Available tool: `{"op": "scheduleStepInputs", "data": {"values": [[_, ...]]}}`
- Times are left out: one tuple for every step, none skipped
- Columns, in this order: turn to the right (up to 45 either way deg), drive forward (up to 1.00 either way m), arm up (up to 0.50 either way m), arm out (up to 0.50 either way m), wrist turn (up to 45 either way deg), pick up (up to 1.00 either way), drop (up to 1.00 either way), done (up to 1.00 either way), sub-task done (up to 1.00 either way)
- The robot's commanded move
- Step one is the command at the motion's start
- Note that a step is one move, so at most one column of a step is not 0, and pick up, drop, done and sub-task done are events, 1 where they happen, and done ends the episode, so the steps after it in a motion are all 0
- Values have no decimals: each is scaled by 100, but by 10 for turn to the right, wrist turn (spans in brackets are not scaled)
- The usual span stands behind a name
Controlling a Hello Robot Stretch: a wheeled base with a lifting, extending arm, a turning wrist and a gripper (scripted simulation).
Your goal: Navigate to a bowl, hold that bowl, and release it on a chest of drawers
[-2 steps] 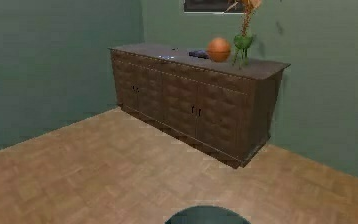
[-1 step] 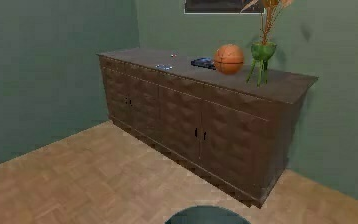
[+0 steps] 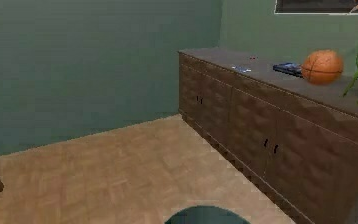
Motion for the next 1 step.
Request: {"op": "scheduleStepInputs", "data": {"values": [[0, 100, 0, 0, 0, 0, 0, 0, 0]]}}
